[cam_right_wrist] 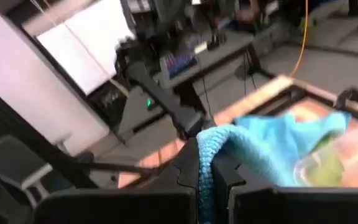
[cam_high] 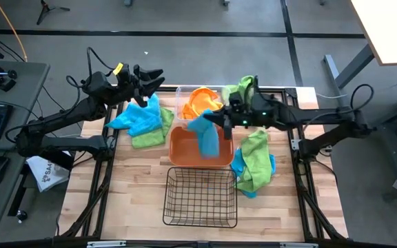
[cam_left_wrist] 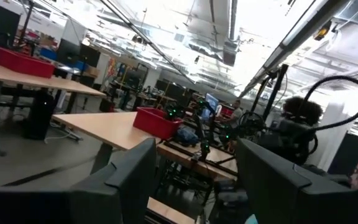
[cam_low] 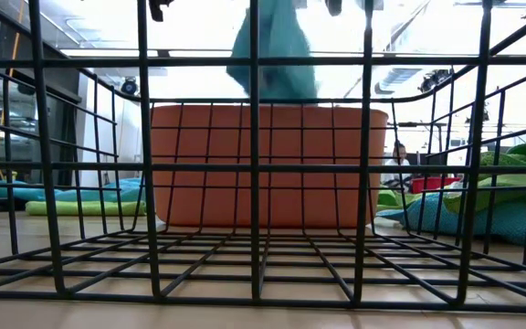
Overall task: Sort microfiber towel by color & place in baskets
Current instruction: Put the top right blue towel into the orange bin
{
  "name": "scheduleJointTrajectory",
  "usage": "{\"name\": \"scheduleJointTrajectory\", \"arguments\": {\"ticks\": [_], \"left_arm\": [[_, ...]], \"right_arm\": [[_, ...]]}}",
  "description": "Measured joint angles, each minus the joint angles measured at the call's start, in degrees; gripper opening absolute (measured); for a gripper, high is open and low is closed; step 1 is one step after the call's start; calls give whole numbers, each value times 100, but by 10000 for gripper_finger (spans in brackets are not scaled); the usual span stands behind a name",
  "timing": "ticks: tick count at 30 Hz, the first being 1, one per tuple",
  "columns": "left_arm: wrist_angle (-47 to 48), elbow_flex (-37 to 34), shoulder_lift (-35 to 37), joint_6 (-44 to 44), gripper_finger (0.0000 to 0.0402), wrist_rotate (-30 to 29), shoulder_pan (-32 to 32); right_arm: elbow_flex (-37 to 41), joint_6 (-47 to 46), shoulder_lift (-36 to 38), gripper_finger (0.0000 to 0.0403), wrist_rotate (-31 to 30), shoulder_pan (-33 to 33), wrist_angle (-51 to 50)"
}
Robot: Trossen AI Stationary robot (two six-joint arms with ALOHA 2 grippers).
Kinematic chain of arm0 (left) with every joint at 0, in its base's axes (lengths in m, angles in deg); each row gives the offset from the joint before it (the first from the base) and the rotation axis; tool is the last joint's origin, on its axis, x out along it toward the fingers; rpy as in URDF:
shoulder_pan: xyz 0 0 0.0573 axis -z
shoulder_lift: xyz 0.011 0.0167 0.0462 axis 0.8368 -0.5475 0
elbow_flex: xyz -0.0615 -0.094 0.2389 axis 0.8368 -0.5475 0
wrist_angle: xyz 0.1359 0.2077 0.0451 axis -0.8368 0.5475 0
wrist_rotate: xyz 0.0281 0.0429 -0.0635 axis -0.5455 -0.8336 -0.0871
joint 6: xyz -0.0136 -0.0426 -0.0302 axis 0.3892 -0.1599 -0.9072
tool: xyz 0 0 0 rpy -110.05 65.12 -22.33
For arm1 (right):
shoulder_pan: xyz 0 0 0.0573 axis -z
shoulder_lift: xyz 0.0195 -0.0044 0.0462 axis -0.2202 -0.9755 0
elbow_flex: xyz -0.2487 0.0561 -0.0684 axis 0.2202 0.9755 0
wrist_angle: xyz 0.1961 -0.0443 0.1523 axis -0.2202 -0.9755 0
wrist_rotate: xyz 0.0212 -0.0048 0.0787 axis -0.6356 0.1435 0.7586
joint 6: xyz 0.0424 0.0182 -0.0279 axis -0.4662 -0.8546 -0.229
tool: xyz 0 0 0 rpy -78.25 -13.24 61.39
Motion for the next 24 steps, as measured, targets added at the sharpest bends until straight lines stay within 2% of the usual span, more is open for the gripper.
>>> {"name": "scheduleJointTrajectory", "arguments": {"ticks": [6,12,14,19,24], "left_arm": [[2,0,4,-237,209,182,0],[-80,0,48,-405,209,191,-1],[-116,0,52,-388,209,220,-2],[-114,0,52,-393,209,681,-2],[-62,0,91,-706,209,2368,-5]], "right_arm": [[-2,-228,-344,0,474,23,-1179],[-2,-351,-631,0,2112,-151,-1552],[-2,-285,-649,0,2049,-224,-1569],[-2,-275,-698,0,1048,-106,-1617],[-2,-382,-696,0,841,-15,-1696]]}}
